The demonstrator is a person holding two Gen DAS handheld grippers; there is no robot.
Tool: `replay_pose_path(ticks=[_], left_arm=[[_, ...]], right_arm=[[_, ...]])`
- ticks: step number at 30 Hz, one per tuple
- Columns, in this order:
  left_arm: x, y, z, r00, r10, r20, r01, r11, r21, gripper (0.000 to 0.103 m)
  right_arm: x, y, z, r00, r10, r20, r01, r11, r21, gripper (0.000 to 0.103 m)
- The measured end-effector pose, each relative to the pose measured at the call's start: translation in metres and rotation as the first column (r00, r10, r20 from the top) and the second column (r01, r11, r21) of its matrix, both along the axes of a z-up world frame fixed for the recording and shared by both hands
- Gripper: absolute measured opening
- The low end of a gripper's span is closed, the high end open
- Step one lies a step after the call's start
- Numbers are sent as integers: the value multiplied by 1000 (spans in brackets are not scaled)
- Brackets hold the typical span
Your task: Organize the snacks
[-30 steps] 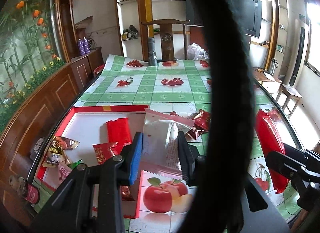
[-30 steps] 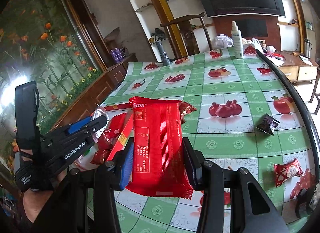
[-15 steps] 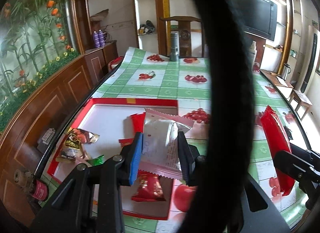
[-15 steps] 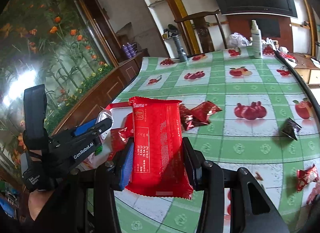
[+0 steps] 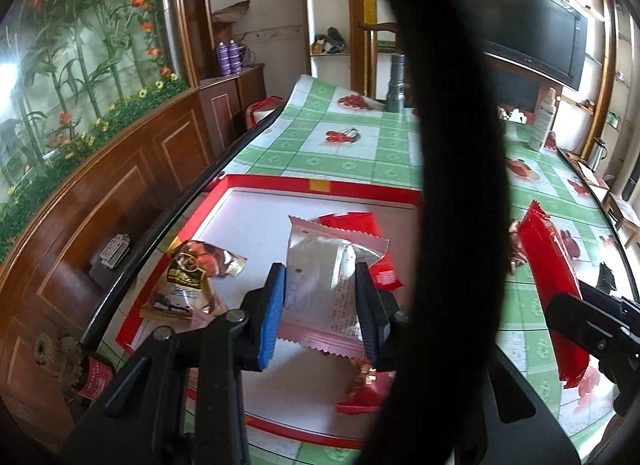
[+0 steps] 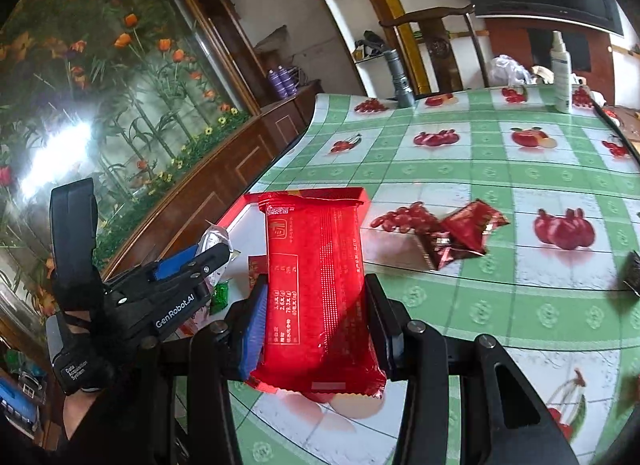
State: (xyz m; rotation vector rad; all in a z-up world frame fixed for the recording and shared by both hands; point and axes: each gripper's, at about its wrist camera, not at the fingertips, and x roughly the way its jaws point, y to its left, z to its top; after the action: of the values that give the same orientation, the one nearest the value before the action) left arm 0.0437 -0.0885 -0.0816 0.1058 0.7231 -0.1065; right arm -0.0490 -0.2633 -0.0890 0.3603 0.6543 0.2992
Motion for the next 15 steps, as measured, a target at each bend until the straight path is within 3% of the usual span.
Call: replay_pose_path(ticks=[15], left_arm=[[34,41,-26,993,94,-65,-93,996,10,36]], right_arm=[[65,41,-15,995,67,-69,-69,997,-36,45]])
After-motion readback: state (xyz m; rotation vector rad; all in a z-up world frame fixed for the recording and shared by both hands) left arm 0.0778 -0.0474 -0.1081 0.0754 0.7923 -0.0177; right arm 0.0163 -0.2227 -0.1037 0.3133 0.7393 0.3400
